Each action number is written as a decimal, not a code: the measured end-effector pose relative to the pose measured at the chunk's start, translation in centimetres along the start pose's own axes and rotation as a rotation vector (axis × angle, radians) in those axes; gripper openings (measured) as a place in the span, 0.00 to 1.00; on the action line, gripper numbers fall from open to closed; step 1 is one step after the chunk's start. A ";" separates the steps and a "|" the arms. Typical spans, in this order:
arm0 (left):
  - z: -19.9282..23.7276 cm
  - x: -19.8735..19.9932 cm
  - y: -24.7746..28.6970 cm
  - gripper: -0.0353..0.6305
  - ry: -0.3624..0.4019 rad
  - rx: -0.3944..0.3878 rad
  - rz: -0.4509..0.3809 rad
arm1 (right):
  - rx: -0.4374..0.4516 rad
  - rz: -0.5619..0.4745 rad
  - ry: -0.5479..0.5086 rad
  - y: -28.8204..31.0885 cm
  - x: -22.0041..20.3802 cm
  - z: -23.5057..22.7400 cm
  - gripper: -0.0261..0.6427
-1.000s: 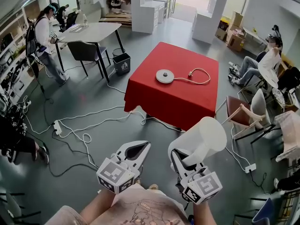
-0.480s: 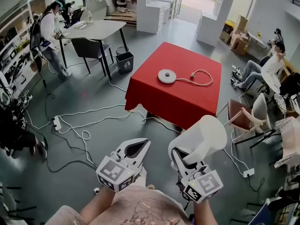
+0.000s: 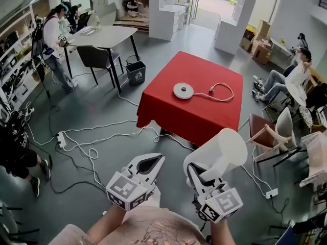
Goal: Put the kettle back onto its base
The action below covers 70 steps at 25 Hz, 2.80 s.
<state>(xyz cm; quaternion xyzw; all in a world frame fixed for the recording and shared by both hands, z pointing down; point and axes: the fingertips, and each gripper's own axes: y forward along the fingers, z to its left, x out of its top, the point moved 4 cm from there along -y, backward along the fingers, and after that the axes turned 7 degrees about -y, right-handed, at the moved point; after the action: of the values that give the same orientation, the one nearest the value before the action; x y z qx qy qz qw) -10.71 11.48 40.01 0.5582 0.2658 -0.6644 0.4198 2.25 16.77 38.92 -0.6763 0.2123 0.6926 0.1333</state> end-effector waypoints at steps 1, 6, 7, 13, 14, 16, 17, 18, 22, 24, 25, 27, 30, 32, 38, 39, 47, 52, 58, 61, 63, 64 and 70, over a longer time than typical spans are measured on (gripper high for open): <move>0.4 0.0 0.2 0.03 0.000 -0.001 0.000 | 0.001 0.000 0.001 0.4 0.0 -0.1 0.11; 2.1 0.3 2.1 0.03 -0.006 -0.007 0.009 | 0.000 -0.005 0.015 2.2 -0.1 -1.6 0.11; 2.5 0.5 2.5 0.03 -0.008 -0.011 0.011 | -0.001 -0.006 0.018 2.6 0.0 -1.9 0.11; 4.8 1.5 5.5 0.03 -0.010 -0.033 0.014 | -0.008 0.001 0.011 5.2 0.4 -4.3 0.11; 5.2 1.7 6.0 0.03 -0.010 -0.034 0.013 | -0.009 0.000 0.009 5.7 0.5 -4.7 0.11; 6.3 2.0 7.2 0.03 -0.007 -0.031 0.010 | -0.007 -0.004 0.006 6.7 0.7 -5.7 0.11; 6.8 2.2 7.7 0.03 -0.005 -0.031 0.011 | -0.005 -0.005 0.006 7.3 0.7 -6.1 0.11; 7.3 2.2 8.2 0.03 -0.005 -0.033 0.015 | -0.003 -0.003 0.009 7.8 0.7 -6.5 0.11; 9.2 2.7 10.1 0.03 -0.015 -0.043 0.027 | -0.002 -0.002 0.024 9.9 0.6 -8.0 0.11; 10.2 3.2 11.1 0.03 -0.015 -0.052 0.033 | -0.005 0.001 0.029 11.1 0.8 -8.7 0.11; 10.8 3.5 11.4 0.03 -0.016 -0.055 0.037 | -0.008 0.006 0.032 11.7 0.8 -8.9 0.11; 11.8 4.0 12.0 0.03 -0.013 -0.065 0.043 | -0.018 0.012 0.040 12.7 0.9 -9.4 0.11; 13.2 4.8 13.1 0.03 -0.007 -0.082 0.051 | -0.034 0.014 0.050 14.1 1.3 -10.2 0.11; 13.8 5.1 13.8 0.03 -0.003 -0.097 0.056 | -0.045 0.014 0.052 14.8 1.5 -10.7 0.11; 15.9 5.8 15.9 0.03 0.011 -0.148 0.067 | -0.096 -0.002 0.052 16.7 1.9 -12.3 0.11; 16.1 5.8 16.2 0.03 0.014 -0.157 0.068 | -0.103 -0.003 0.052 16.9 1.9 -12.5 0.11; 17.5 5.9 18.4 0.03 -0.002 -0.191 0.069 | -0.141 0.012 0.039 18.0 1.8 -14.1 0.11; 18.1 6.1 19.7 0.03 -0.008 -0.203 0.076 | -0.158 0.029 0.039 18.6 1.8 -15.3 0.11; 20.0 6.8 22.1 0.03 -0.004 -0.183 0.070 | -0.147 0.030 0.043 20.3 1.6 -17.8 0.11; 20.4 7.3 23.1 0.03 -0.007 -0.171 0.066 | -0.127 0.034 0.043 21.1 1.7 -18.9 0.11; 20.8 7.5 23.7 0.03 -0.009 -0.163 0.065 | -0.113 0.039 0.041 21.8 1.7 -19.5 0.11; 21.0 7.5 24.1 0.03 -0.011 -0.161 0.066 | -0.106 0.039 0.040 22.1 1.8 -19.8 0.11; 22.2 7.8 25.9 0.03 -0.019 -0.143 0.066 | -0.066 0.046 0.023 24.0 1.9 -21.7 0.11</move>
<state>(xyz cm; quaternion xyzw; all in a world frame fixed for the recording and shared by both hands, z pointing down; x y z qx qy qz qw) -0.26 -21.90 40.64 0.5289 0.2899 -0.6349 0.4828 9.96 -14.68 39.87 -0.6833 0.2065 0.6942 0.0923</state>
